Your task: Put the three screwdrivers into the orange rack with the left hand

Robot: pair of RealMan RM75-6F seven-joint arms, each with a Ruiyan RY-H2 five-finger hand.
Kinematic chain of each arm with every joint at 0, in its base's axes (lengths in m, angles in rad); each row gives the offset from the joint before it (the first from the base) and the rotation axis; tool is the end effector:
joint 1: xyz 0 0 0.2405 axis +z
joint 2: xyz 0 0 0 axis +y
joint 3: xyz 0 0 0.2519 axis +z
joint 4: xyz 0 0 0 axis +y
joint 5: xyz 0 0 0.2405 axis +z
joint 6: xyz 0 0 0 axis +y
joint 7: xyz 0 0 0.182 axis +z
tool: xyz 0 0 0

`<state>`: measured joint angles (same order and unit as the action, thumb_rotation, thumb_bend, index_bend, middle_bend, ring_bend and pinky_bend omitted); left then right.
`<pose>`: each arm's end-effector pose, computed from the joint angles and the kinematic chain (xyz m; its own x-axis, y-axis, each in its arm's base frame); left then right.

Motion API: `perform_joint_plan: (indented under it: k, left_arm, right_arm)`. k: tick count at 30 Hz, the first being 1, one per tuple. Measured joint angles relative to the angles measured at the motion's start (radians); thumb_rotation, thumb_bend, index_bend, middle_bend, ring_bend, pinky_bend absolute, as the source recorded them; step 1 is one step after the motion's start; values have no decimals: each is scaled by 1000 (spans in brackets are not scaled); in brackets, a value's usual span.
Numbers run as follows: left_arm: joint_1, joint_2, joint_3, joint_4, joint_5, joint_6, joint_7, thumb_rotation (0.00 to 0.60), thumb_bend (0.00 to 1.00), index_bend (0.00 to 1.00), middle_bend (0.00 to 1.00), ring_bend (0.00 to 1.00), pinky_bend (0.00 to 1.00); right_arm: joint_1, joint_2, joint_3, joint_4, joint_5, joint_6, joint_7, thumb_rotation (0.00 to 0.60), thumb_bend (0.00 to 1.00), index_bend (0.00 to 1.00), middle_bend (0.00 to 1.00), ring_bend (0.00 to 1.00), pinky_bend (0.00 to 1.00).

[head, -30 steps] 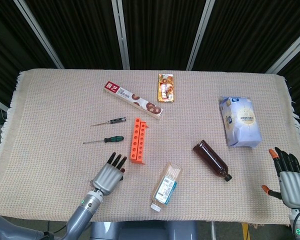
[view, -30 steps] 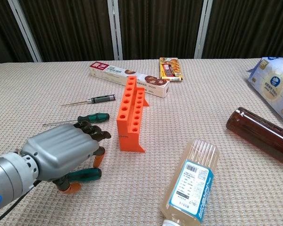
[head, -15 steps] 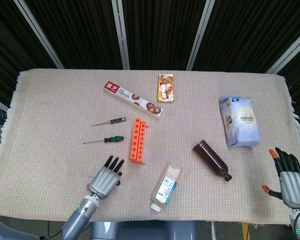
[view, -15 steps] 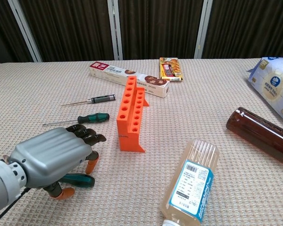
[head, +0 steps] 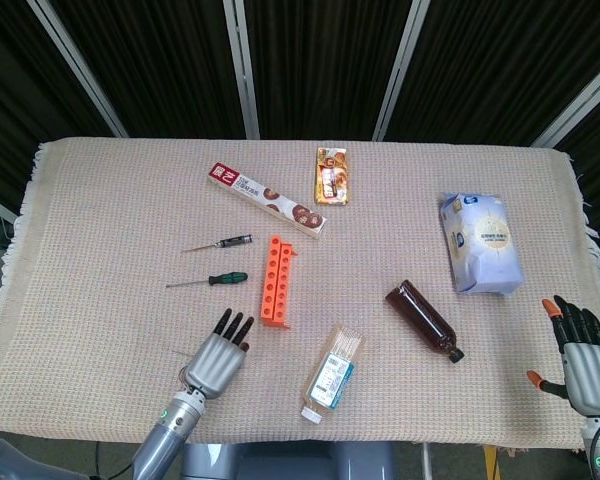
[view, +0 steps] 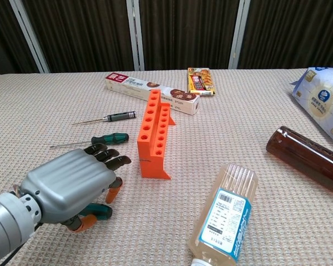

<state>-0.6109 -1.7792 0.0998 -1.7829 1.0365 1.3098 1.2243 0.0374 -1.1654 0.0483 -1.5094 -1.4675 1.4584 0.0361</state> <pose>-0.1012 0.2182 -0.1239 0.8159 0.1607 0.5554 0.5473 -0.5243 -0.6524 -0.3546 -0.2056 0.1235 0.4081 -0.0444 0.9119 -0.9089 0.0742 0.4103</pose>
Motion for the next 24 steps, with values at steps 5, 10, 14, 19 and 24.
perform_joint_plan:
  k: [5, 10, 14, 19, 24]
  left_arm:
    - [0, -12, -1, 2, -7, -3, 21, 600, 319, 447, 29, 0, 0]
    - [1, -25, -4, 5, -14, -4, 37, 600, 325, 436, 29, 0, 0]
    - [3, -31, -4, 13, -17, -1, 47, 600, 325, 440, 29, 0, 0]
    - [5, -34, -4, 19, -20, -2, 49, 600, 326, 456, 32, 0, 0]
    - [10, -40, -3, 33, -2, -1, 33, 600, 392, 518, 53, 0, 0]
  right_arm:
    - [-1, -1, 0, 8, 5, -5, 10, 600, 0, 0, 0, 0, 0]
    - [-3, 1, 0, 13, 7, -5, 18, 600, 0, 0, 0, 0, 0]
    - [-4, 0, -1, 17, 9, -7, 24, 600, 0, 0, 0, 0, 0]
    - [-5, -1, -1, 20, 10, -9, 29, 600, 0, 0, 0, 0, 0]
    - [-6, -2, 0, 22, 10, -7, 31, 600, 0, 0, 0, 0, 0]
